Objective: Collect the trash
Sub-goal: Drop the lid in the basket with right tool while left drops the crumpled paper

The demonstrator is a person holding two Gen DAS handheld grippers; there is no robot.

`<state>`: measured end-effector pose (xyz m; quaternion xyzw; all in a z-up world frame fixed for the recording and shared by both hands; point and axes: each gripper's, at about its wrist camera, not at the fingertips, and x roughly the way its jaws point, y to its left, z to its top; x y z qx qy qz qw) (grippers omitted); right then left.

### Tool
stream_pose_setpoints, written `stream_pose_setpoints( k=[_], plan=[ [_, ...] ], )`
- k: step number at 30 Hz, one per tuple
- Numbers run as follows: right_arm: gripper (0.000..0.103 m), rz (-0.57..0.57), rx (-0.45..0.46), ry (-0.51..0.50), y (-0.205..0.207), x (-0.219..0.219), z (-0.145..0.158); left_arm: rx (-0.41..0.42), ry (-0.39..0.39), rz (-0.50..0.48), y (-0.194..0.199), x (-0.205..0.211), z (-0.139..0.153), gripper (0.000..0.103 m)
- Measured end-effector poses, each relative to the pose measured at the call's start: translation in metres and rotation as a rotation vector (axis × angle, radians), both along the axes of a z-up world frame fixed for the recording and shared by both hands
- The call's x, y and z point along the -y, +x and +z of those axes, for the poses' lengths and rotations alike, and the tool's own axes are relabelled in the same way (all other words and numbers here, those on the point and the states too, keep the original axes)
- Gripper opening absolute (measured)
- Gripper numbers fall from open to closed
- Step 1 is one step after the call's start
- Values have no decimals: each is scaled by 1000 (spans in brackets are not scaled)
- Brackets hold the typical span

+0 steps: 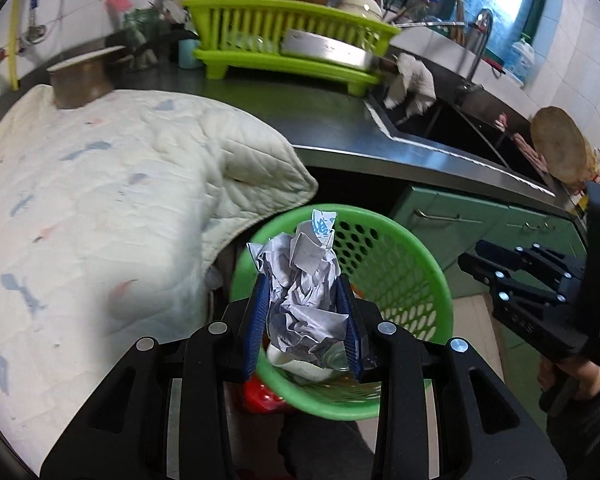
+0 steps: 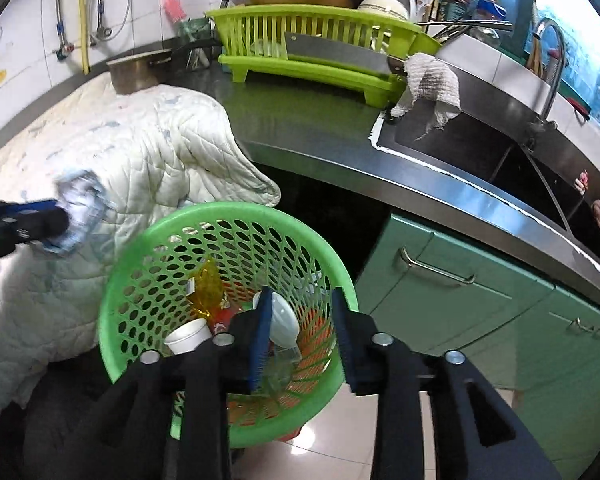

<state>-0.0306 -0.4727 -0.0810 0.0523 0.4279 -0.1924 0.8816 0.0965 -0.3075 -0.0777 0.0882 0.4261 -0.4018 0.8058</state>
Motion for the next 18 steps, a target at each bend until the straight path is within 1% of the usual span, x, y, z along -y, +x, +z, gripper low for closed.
stream_pose_setpoints(
  k=[1, 3, 4, 7, 8, 9, 11, 12, 15, 16, 18],
  plan=[
    [35, 1, 8, 2, -3, -1, 2, -2, -1, -7, -1, 3, -1, 34],
    [43, 1, 26, -2, -9, -5, 8, -3, 11, -22, -3, 13, -3, 35],
    [45, -2, 38, -6, -13, -7, 11, -6, 12, -30, -4, 18, -4, 37],
    [49, -10, 67, -1, -21, -12, 18, -12, 13, -45, -7, 28, -5, 39],
    [53, -13, 74, -3, -23, -13, 19, -9, 14, -49, -9, 32, -5, 39],
    [56, -18, 81, -7, -26, -14, 21, -8, 16, -53, -10, 35, -5, 42],
    [58, -22, 88, -7, -31, -17, 24, -9, 9, -69, -13, 40, -5, 45],
    [60, -28, 95, -7, -34, -18, 25, -7, 10, -69, -14, 42, -4, 51],
    [63, -40, 102, -8, -41, -20, 26, -9, -3, -82, -16, 46, -2, 53],
    [64, -43, 106, -5, -44, -20, 27, -9, -4, -84, -17, 47, -1, 58],
    [64, -47, 109, 0, -48, -21, 27, -6, -12, -87, -18, 46, 1, 59]
  ],
)
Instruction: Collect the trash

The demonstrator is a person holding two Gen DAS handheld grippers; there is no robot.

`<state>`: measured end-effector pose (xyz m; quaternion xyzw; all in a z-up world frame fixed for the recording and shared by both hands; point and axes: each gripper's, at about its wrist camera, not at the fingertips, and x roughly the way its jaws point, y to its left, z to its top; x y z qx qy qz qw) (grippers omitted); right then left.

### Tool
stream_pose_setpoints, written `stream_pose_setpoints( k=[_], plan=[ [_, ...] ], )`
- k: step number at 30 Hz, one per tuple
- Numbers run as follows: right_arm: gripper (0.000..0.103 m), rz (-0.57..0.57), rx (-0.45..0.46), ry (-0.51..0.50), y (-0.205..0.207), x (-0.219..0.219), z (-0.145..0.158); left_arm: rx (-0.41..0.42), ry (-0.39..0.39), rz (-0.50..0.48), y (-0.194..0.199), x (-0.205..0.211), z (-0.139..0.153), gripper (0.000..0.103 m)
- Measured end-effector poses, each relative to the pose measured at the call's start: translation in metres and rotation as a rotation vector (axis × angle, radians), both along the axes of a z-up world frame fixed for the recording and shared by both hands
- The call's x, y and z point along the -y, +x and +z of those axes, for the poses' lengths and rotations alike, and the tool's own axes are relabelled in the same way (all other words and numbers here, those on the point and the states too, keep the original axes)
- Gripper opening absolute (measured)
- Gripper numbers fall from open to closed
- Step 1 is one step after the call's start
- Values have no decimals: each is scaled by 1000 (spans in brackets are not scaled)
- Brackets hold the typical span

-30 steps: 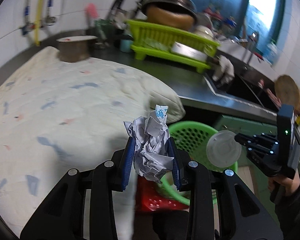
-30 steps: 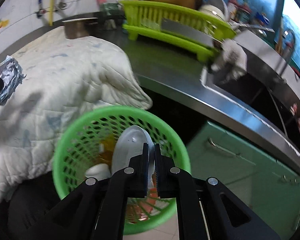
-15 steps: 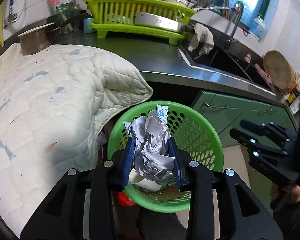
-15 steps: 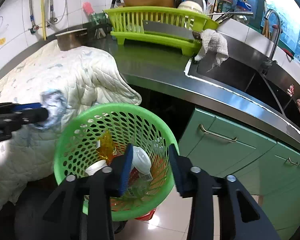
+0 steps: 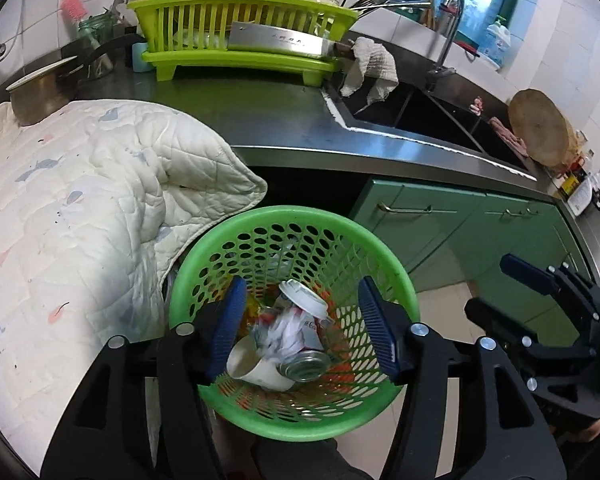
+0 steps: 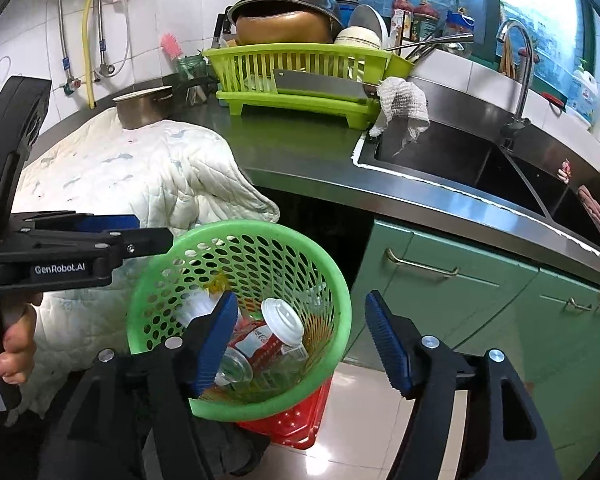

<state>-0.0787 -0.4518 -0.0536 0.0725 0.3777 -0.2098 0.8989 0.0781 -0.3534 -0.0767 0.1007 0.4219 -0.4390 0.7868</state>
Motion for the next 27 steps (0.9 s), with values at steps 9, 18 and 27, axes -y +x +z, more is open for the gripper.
stream_pose_setpoints(
  k=[9, 18, 27],
  plan=[
    [76, -7, 37, 11, -10, -12, 8, 31, -19, 47, 2, -26, 17, 70],
    [86, 16, 109, 34, -3, -36, 25, 114, -20, 155, 8, -76, 42, 90],
    [89, 105, 143, 31, 29, -71, 37, 195, -9, 265, 20, -131, 64, 98]
  ],
)
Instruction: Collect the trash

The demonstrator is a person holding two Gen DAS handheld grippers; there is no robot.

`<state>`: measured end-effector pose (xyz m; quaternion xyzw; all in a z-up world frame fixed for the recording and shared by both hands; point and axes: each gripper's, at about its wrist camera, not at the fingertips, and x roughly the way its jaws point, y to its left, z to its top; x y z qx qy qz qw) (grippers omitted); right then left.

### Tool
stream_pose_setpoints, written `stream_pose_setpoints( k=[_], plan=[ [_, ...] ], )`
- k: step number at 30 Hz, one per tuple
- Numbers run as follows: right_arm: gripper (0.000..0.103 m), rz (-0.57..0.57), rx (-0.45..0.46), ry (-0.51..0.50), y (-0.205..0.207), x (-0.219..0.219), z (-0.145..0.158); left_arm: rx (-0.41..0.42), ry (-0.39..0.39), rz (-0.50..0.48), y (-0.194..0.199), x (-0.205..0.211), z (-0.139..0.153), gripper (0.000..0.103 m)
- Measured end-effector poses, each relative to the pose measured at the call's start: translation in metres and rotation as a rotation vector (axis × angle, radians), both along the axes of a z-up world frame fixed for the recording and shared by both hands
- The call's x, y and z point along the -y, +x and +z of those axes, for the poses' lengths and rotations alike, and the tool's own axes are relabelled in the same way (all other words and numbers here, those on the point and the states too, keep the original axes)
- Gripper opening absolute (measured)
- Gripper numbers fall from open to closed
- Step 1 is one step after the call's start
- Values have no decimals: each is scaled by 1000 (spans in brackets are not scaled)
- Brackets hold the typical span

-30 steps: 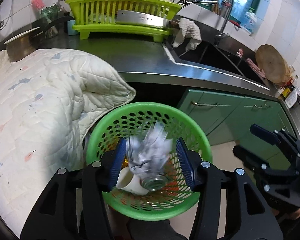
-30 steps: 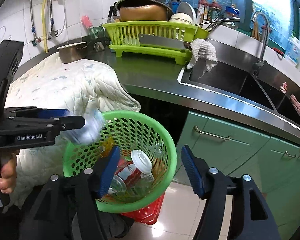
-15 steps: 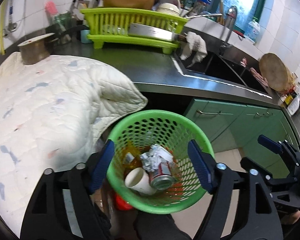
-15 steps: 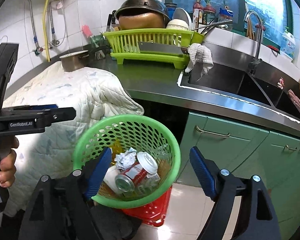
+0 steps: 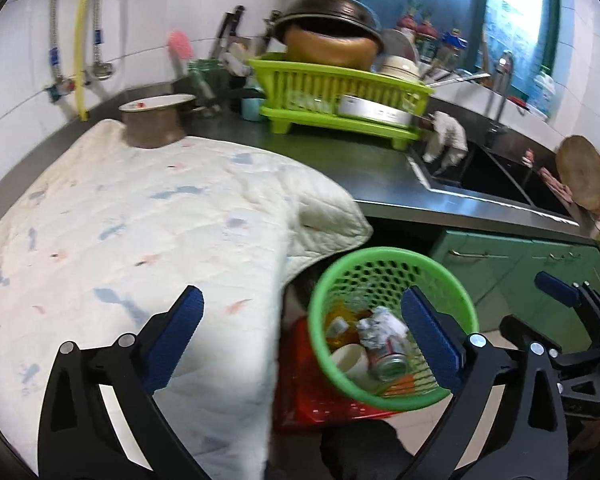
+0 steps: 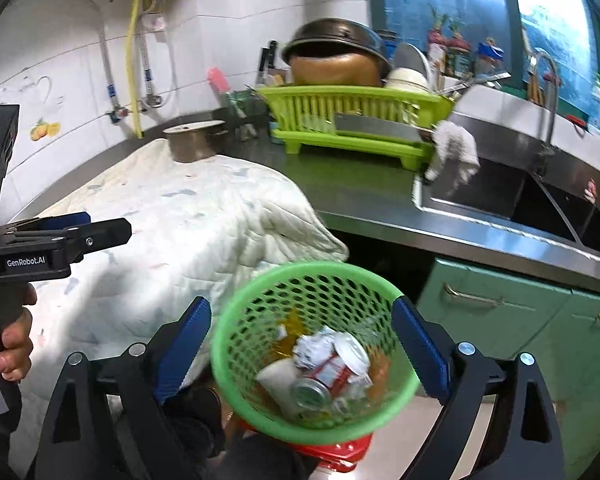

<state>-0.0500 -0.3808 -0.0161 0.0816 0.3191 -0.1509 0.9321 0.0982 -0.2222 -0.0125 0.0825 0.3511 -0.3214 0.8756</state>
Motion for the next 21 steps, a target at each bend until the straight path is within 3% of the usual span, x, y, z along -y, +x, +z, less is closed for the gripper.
stream_pose_setpoints(
  k=[16, 21],
  plan=[
    [90, 133, 90, 27, 46, -50, 28, 121, 39, 257, 9, -111, 26, 98],
    [90, 146, 102, 48, 48, -62, 26, 124, 4, 294, 2, -133, 29, 98]
  ],
)
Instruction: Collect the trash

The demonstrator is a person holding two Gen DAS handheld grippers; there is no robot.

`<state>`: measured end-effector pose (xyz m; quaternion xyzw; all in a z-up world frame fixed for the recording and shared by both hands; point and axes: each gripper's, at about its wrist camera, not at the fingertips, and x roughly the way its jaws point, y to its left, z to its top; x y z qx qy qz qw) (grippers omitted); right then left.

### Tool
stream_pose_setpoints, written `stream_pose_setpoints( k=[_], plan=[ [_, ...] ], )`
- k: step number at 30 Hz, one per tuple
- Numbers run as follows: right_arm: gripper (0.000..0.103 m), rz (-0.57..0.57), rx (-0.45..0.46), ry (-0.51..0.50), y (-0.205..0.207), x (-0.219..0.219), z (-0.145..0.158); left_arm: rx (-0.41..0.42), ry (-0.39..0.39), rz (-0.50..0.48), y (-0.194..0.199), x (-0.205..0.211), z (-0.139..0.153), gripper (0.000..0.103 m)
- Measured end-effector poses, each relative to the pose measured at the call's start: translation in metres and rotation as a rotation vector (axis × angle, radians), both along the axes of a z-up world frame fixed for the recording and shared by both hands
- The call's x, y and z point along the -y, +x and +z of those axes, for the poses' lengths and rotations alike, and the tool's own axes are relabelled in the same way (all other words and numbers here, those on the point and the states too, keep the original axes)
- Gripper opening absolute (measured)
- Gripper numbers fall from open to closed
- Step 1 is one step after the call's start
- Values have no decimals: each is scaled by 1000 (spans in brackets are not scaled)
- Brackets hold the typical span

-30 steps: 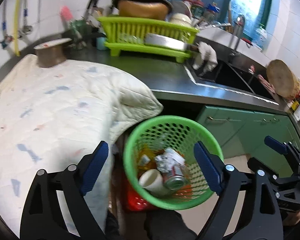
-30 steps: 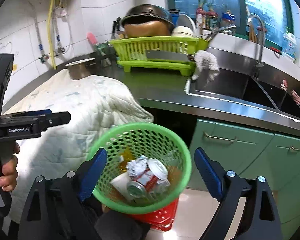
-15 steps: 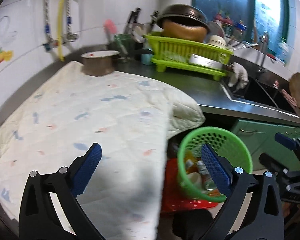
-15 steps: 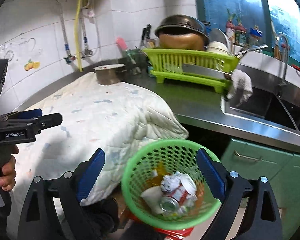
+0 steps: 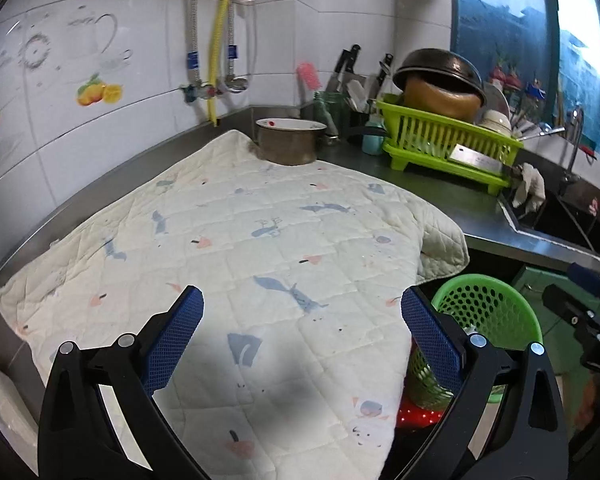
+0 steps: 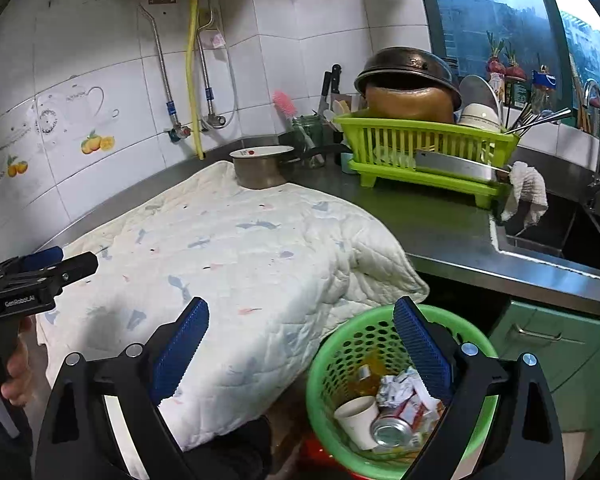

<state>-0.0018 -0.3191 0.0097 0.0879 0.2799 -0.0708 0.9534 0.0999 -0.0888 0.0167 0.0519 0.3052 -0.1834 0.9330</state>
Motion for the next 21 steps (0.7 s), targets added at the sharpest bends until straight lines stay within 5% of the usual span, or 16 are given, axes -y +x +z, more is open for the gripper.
stream_pose_setpoints(
  k=[21],
  plan=[
    [92, 67, 24, -48, 2, -42, 14, 55, -71, 117, -28, -58, 6, 98]
  ],
)
